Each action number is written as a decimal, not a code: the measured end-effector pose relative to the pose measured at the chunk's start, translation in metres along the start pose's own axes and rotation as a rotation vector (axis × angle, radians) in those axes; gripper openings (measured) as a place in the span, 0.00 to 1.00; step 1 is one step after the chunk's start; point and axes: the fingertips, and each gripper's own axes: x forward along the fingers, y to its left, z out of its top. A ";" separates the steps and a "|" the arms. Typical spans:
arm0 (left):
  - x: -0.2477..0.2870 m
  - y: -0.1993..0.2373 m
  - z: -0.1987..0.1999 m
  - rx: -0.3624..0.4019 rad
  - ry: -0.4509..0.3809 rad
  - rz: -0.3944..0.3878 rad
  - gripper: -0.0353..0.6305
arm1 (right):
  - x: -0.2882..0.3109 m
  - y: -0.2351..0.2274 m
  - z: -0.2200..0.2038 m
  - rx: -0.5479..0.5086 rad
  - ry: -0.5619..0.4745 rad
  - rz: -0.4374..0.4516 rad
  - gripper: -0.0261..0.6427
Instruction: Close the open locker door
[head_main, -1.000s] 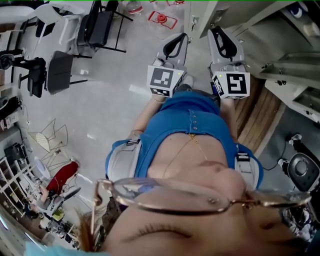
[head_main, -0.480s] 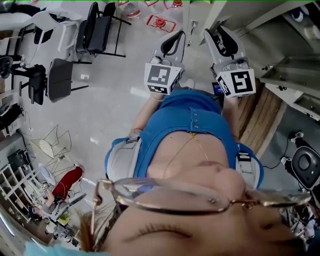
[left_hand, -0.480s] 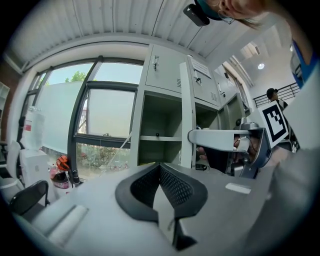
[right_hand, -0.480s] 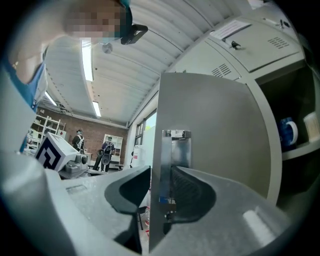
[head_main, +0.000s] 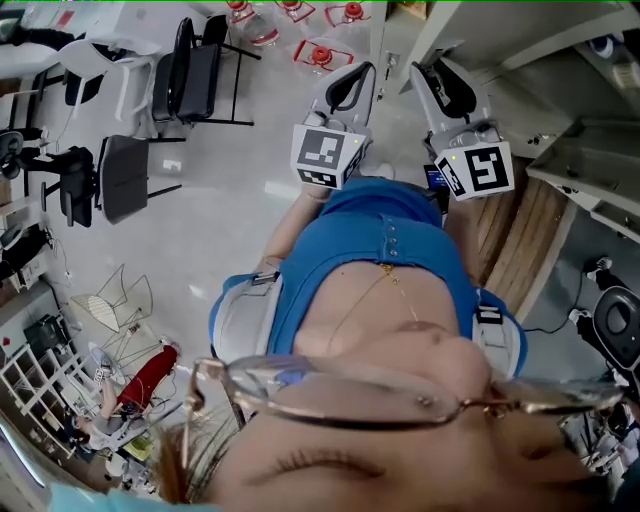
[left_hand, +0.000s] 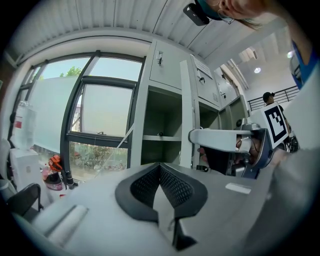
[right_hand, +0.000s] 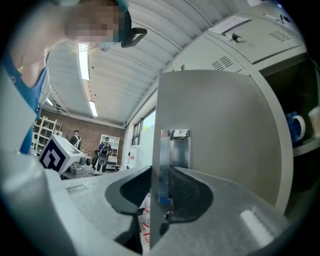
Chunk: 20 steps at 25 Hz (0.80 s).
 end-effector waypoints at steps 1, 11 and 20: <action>0.003 0.003 0.000 -0.005 0.007 -0.006 0.05 | 0.004 -0.001 -0.001 -0.001 0.001 -0.007 0.20; 0.027 0.032 0.006 -0.022 0.020 -0.042 0.05 | 0.050 -0.017 -0.001 -0.016 0.013 -0.070 0.19; 0.050 0.059 0.009 -0.032 0.030 -0.058 0.05 | 0.085 -0.034 -0.004 -0.015 0.004 -0.090 0.17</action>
